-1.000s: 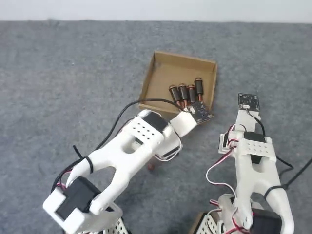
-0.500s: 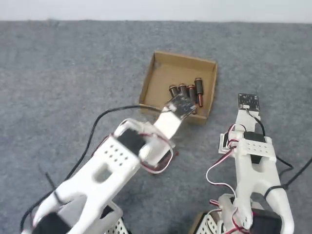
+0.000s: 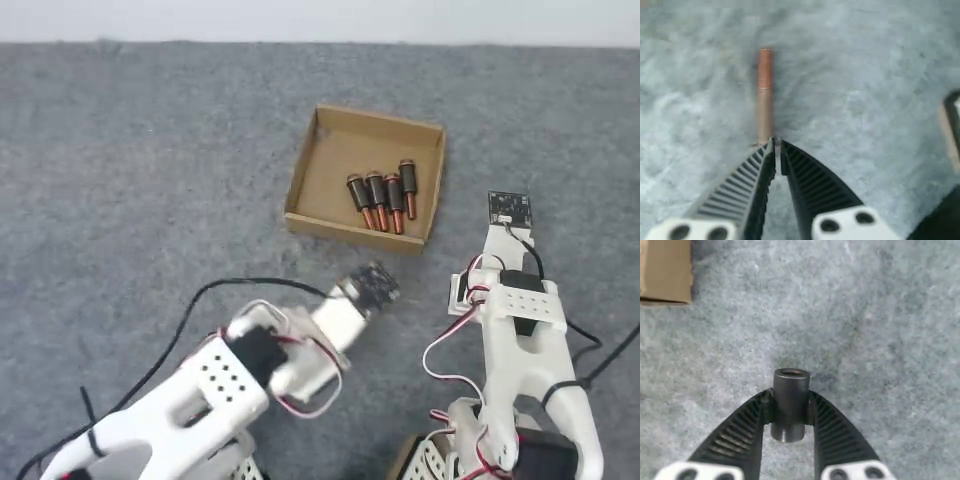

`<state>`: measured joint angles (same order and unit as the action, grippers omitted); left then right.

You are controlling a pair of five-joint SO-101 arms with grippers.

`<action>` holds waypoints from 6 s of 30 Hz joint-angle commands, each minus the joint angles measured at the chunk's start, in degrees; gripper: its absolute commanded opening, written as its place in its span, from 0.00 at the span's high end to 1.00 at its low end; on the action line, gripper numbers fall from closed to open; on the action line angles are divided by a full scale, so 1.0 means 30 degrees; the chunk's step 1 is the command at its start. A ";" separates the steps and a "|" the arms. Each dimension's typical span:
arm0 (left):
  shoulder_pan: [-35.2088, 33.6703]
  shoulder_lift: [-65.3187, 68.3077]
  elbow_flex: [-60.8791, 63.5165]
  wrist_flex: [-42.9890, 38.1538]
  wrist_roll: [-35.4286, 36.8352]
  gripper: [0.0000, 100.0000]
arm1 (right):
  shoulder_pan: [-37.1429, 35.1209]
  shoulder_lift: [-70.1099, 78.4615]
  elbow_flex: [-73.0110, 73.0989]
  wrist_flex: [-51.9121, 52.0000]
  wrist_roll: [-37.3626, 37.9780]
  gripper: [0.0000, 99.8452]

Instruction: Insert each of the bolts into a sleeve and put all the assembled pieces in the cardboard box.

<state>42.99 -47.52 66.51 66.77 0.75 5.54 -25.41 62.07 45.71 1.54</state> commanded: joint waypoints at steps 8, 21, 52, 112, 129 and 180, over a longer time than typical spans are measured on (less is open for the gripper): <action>0.3487 0.0645 0.1861 -0.2256 0.1700 0.99 | -0.0073 -0.0835 -0.0147 -0.0337 0.0322 0.99; -0.1465 0.3487 0.1978 -0.4366 0.2520 0.99 | -0.0103 -0.0835 -0.0088 -0.0308 0.0322 0.99; -0.6154 0.5245 0.0747 -0.8498 0.7531 0.91 | -0.0132 -0.0864 0.0088 -0.0132 0.0322 0.99; -0.7092 0.8410 -0.3267 -0.4777 0.7766 0.99 | -0.0132 -0.0864 0.0088 -0.0308 0.0322 0.99; -0.7707 1.2659 -0.4762 -0.5304 0.7707 0.99 | -0.0132 -0.0864 0.0059 -0.0308 0.0322 0.99; -0.9436 1.1018 -0.7048 -0.5832 0.6359 0.99 | -0.0132 -0.0923 0.0088 -0.0161 0.1260 0.99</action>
<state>14.68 -9.10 46.55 48.92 21.49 5.54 -25.41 62.07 45.71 4.62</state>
